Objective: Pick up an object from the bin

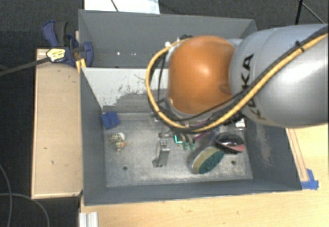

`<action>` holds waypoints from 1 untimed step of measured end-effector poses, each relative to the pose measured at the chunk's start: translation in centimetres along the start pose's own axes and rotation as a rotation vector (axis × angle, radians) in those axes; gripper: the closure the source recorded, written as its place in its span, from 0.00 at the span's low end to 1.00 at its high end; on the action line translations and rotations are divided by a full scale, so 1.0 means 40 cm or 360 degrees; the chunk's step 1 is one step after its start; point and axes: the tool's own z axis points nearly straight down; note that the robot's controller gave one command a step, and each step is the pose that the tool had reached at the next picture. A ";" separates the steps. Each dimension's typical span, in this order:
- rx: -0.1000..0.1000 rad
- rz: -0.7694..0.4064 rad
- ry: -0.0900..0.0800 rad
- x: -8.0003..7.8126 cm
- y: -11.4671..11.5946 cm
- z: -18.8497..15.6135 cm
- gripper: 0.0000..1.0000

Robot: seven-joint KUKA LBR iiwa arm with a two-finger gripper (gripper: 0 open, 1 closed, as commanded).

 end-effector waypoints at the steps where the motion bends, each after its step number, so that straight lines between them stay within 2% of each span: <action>1: -0.0009 -0.0038 -0.0025 -0.166 0.205 0.396 0.00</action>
Offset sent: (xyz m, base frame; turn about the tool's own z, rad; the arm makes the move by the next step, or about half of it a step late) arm 0.0628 0.0800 -0.1595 -0.0206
